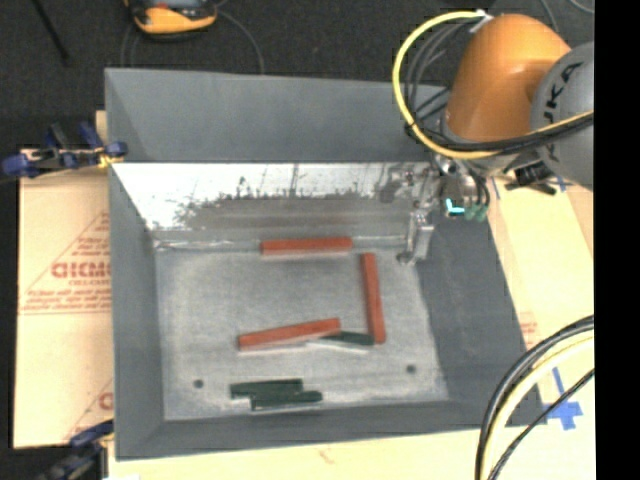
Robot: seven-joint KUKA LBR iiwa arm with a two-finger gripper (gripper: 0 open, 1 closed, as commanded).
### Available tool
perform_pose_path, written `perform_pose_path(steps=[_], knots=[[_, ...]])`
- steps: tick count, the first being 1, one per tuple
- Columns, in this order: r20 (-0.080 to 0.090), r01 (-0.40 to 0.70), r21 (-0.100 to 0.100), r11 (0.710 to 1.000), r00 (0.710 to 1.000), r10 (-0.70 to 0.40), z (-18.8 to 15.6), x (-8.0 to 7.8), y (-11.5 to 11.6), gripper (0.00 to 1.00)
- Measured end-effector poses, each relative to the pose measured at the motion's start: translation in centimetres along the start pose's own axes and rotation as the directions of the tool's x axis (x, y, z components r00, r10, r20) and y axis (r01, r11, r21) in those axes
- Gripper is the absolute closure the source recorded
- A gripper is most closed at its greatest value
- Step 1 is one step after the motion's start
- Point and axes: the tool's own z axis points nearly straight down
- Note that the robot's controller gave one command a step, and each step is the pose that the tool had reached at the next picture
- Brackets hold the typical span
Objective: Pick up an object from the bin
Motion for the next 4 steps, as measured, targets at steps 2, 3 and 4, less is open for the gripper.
perform_pose_path(steps=[2,3,4], knots=[[0.013,-0.013,0.000,1.000,1.000,0.013,4.9,1.4,4.9,0.00],[0.011,0.071,-0.005,0.997,0.997,-0.071,11.0,3.7,4.0,0.00],[0.002,0.059,0.004,0.998,0.998,-0.059,13.3,5.9,2.4,0.00]])
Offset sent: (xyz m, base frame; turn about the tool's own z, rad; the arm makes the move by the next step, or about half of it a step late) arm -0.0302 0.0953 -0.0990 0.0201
